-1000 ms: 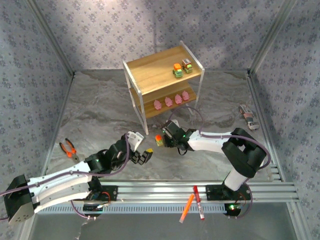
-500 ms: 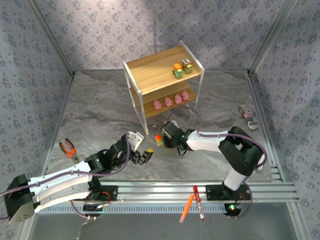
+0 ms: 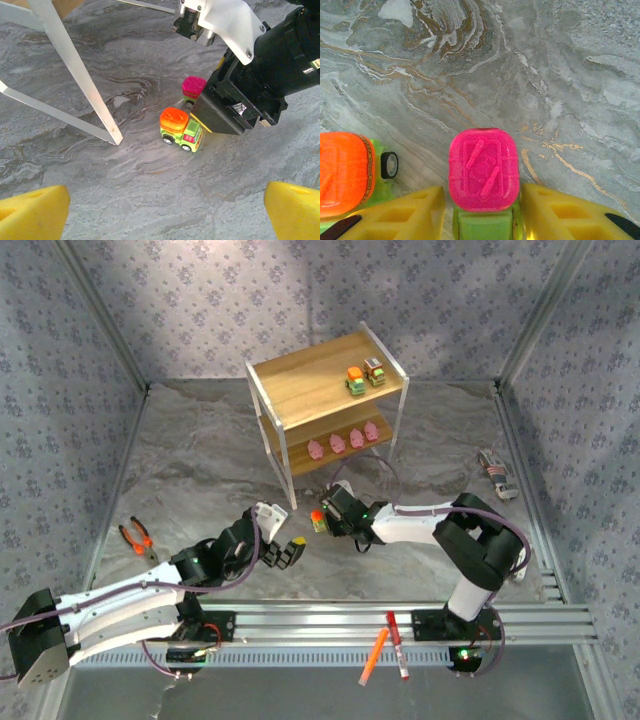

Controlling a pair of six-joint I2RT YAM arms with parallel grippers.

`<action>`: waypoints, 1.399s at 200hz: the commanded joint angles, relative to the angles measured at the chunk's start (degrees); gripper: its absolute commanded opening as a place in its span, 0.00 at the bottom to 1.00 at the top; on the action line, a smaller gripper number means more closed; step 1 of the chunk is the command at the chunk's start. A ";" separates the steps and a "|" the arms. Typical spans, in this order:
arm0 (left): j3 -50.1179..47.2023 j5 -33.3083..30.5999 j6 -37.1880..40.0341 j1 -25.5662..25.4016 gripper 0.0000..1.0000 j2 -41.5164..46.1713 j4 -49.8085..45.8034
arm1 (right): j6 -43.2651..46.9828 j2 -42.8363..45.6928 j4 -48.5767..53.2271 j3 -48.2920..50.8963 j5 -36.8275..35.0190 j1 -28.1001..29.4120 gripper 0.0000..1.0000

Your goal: Place and organize the plastic toys onto the shelf

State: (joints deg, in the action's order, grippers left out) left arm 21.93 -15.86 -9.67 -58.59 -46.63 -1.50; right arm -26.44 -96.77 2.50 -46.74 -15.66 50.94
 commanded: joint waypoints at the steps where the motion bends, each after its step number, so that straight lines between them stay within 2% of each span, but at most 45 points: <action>1: 1.27 0.64 -0.61 0.32 1.00 0.13 0.18 | 1.42 -0.48 0.27 0.61 -1.83 0.38 0.46; 158: 1.29 0.88 -0.61 0.40 1.00 -0.14 0.27 | 1.76 -0.65 -0.08 1.03 -2.62 0.48 0.28; 280: 1.10 1.25 -0.79 0.40 0.99 0.36 0.35 | 1.04 5.90 4.64 0.78 -4.88 2.30 0.27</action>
State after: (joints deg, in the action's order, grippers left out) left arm 21.93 -15.66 -9.67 -58.50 -46.61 -1.50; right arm -24.99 -93.58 4.43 -46.63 -18.46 52.34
